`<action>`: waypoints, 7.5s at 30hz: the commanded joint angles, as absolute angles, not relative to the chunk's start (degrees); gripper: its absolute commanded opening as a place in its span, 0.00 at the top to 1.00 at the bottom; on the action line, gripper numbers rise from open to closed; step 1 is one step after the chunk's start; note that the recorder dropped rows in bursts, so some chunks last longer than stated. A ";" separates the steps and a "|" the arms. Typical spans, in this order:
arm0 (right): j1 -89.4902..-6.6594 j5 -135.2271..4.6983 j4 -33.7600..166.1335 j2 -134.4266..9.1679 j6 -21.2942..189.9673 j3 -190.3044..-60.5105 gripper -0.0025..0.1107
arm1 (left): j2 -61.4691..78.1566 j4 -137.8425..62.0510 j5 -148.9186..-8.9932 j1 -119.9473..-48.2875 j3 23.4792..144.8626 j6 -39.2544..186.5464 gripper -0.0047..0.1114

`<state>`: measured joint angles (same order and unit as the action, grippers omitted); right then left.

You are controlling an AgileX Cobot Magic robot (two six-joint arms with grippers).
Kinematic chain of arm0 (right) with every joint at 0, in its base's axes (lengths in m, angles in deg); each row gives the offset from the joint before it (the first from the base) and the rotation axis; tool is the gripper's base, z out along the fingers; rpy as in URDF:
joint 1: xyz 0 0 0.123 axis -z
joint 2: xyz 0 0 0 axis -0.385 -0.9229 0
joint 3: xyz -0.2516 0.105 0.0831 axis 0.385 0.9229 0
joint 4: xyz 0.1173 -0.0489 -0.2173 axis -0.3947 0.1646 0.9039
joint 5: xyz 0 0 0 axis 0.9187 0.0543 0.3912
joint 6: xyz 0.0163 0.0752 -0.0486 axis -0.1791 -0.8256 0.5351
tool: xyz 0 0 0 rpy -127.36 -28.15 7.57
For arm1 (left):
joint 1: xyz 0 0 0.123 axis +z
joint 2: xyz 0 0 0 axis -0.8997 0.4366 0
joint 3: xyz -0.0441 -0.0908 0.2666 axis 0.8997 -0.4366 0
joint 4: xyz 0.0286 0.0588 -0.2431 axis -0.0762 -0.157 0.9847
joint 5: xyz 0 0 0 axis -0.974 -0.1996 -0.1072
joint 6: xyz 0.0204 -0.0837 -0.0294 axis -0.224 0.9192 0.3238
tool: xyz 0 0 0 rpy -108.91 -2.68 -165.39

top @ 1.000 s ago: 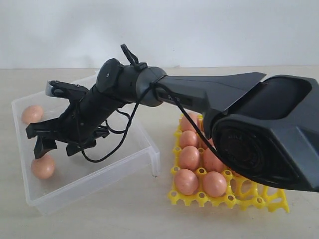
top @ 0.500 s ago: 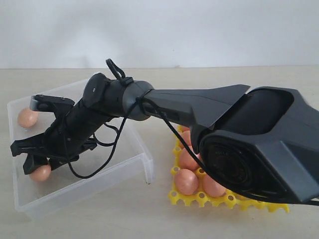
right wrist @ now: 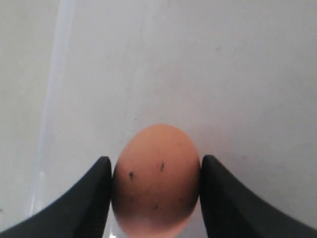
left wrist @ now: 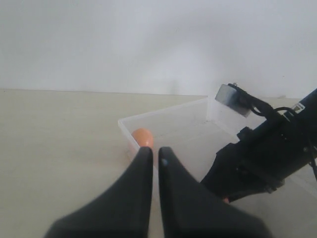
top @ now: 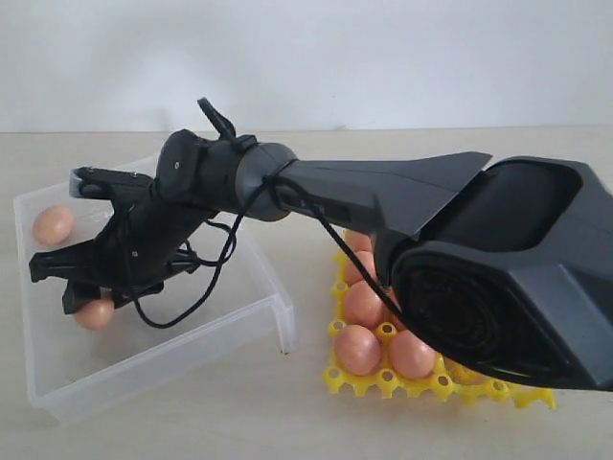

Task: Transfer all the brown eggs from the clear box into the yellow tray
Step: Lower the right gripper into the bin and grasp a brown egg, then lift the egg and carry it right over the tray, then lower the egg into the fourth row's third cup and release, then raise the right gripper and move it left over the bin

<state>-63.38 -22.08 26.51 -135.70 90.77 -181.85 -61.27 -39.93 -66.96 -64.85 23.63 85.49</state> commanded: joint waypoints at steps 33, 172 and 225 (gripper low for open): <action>-48.24 -86.88 54.35 -60.81 73.33 -75.40 0.98 | -61.47 -40.00 -66.96 -64.73 23.48 85.59 0.92; -9.16 -117.44 163.91 -84.61 16.68 -89.17 0.54 | -61.47 -40.00 -67.07 -64.73 23.48 85.59 0.92; -63.50 -87.60 159.60 -109.89 -33.15 -161.03 0.65 | -61.47 -40.00 -67.18 -64.73 23.48 85.59 0.92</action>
